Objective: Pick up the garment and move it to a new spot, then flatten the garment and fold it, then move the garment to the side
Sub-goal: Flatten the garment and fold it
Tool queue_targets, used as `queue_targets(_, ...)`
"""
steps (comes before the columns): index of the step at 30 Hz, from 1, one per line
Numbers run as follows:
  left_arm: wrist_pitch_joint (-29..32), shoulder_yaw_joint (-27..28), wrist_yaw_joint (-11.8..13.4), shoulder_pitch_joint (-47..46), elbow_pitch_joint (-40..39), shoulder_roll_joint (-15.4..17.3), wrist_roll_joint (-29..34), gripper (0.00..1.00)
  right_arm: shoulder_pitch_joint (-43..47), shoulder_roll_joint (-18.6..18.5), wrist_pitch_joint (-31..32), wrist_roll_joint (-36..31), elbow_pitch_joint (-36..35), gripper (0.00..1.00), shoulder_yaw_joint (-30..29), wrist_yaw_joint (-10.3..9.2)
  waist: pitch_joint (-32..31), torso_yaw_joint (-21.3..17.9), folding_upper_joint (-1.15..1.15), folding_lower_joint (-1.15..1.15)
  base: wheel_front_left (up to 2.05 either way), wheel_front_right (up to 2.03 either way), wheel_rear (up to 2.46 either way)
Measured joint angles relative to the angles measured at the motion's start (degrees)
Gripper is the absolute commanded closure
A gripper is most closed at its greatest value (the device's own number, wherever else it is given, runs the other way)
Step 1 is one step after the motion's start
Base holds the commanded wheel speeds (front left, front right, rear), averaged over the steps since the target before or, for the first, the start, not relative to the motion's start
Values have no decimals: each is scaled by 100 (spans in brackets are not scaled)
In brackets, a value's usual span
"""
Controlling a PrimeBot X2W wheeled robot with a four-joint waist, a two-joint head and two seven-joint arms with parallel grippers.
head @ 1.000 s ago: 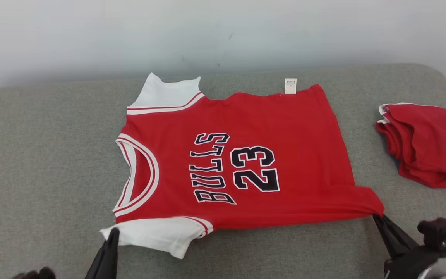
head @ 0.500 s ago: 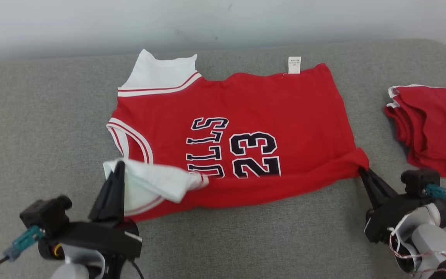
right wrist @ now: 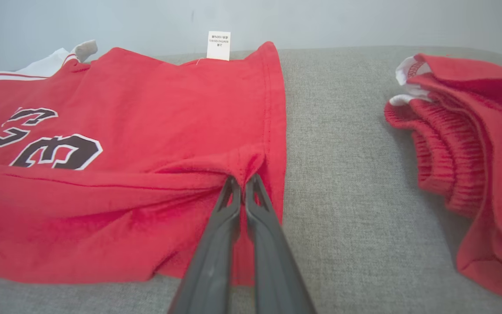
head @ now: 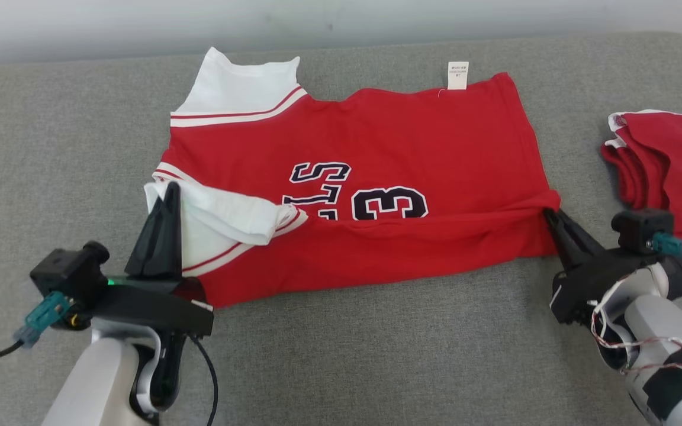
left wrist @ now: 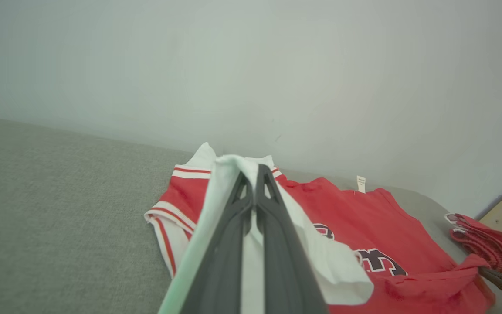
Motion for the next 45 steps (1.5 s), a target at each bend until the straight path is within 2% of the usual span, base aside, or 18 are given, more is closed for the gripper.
queue_targets(2, -71, -2, -20, -157, 130, -36, 164, 100, -152, 40, -38, -31, 113, 100, 0, 0, 28, -6, 0, 0, 0, 0, 0)
queue_targets(3, -100, 11, -19, -217, 185, -63, 266, 100, -222, 58, -98, -63, 174, 93, -3, 0, 43, -6, 0, 0, 0, 0, 0)
queue_targets(4, -120, 33, 1, -263, 244, -85, 354, 100, -284, 85, -177, -103, 230, 58, -18, 0, 56, -4, 0, 0, 0, 0, 0)
queue_targets(5, -126, 64, 24, -298, 304, -107, 437, 100, -333, 114, -261, -148, 286, 0, -62, 0, 67, 0, 0, 0, 0, 0, 0)
queue_targets(6, -142, 109, 27, -314, 349, -130, 500, 100, -366, 143, -326, -187, 334, 0, -100, 0, 74, 5, 0, 0, 0, 0, 0)
queue_targets(7, -146, 158, 51, -320, 397, -163, 591, 53, -378, 172, -377, -215, 374, 0, -136, 0, 77, 9, 0, 0, 0, 0, 0)
queue_targets(8, -147, 219, 58, -316, 427, -211, 627, 0, -372, 204, -421, -263, 397, 0, -168, 0, 78, 13, 0, 0, 0, 0, 0)
queue_targets(11, -149, 342, 20, -229, 381, -335, 746, 0, -201, 230, -472, -382, 287, 0, -360, 0, 72, 32, 0, 0, 0, 0, 0)
queue_targets(16, -164, 522, -34, 253, 73, -453, 920, 0, 701, 158, -492, -817, -992, 0, -1386, 0, 73, 85, 0, -1, 0, 0, 0)
queue_targets(21, -146, 590, -25, 873, -38, -517, 809, 0, 1736, 391, -489, -1033, -1406, 0, -1838, 0, 34, 96, -1, -2, 0, 0, 0)
queue_targets(26, 151, 555, -3, 1007, 168, -494, 699, 0, 1722, 628, -489, -1103, -1370, 0, -1913, 0, 31, 106, -1, -2, 0, 0, 0)
queue_targets(36, 924, 387, 188, 827, 692, -492, 624, 0, 1044, 877, -490, -950, -267, 0, -1934, 0, 28, 176, -1, -1, 0, 0, 0)
queue_targets(37, 984, 376, 194, 828, 725, -486, 620, 0, 1010, 882, -490, -931, -205, 11, -1916, 0, 28, 179, -1, -1, 0, 0, 0)
queue_targets(38, 1044, 369, 202, 828, 748, -490, 594, 0, 979, 886, -490, -899, -143, 58, -1885, 0, 29, 184, -1, -1, 0, 0, 0)
queue_targets(40, 1106, 350, 180, 827, 760, -492, 565, 0, 933, 888, -490, -838, -26, 100, -1818, 0, 36, 192, -1, -2, 0, 0, 0)
queue_targets(45, 1199, 350, 169, 823, 769, -495, 438, 0, 867, 843, -494, -722, 90, 100, -1596, 0, 50, 192, -1, -1, 0, 0, 0)
